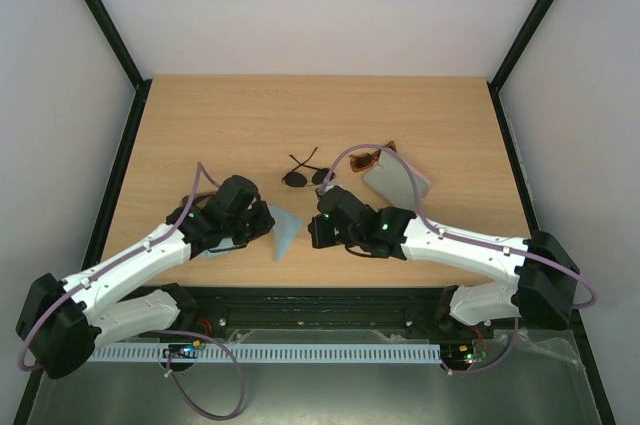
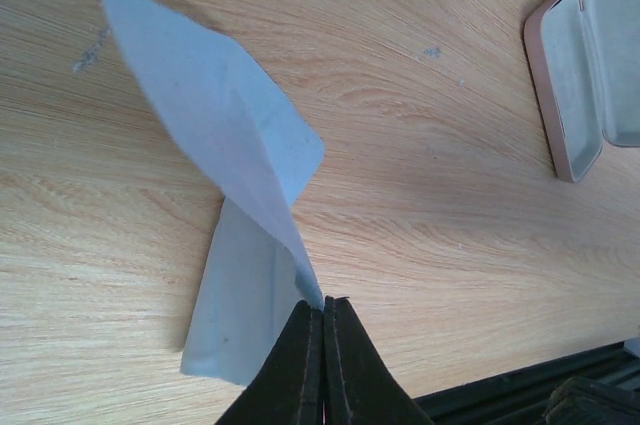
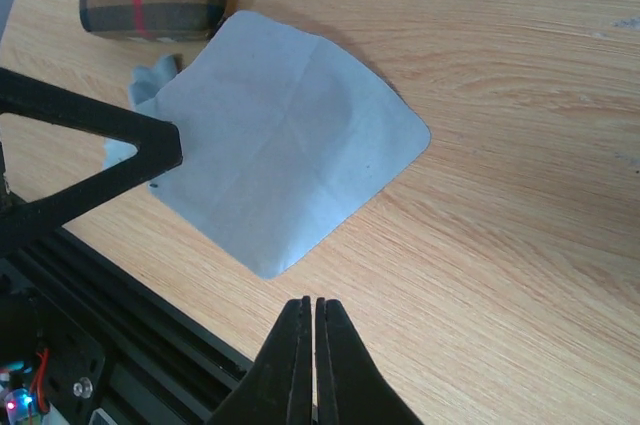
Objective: Organize the sunglasses
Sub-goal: Adjust the glasses cleaning cloth at the center of the board.
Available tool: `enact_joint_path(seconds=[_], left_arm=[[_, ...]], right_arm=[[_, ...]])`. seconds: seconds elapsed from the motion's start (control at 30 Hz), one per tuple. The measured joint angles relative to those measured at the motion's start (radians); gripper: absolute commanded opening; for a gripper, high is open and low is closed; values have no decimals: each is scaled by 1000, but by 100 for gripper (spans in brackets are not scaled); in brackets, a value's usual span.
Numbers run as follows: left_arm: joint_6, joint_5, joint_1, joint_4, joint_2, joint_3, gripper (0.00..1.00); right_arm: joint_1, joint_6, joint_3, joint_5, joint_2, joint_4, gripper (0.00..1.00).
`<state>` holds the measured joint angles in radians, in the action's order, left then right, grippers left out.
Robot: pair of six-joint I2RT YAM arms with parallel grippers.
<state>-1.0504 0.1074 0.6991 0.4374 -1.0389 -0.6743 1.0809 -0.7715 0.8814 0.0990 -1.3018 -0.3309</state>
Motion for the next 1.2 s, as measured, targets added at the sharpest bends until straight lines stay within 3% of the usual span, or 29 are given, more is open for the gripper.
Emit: enact_joint_path(seconds=[0.1, 0.17, 0.63, 0.97, 1.2], left_arm=[[-5, 4, 0, 3, 0, 0, 2], [-8, 2, 0, 7, 0, 0, 2], [-42, -113, -34, 96, 39, 159, 2], [-31, -158, -61, 102, 20, 161, 2], [-13, -154, -70, 91, 2, 161, 2]], right_arm=[[-1, 2, -5, 25, -12, 8, 28], [-1, 8, -16, 59, -43, 27, 33], [55, 18, 99, 87, -375, 62, 31], [-57, 83, 243, -51, -517, -19, 37], [-77, 165, 310, -50, -605, -66, 37]])
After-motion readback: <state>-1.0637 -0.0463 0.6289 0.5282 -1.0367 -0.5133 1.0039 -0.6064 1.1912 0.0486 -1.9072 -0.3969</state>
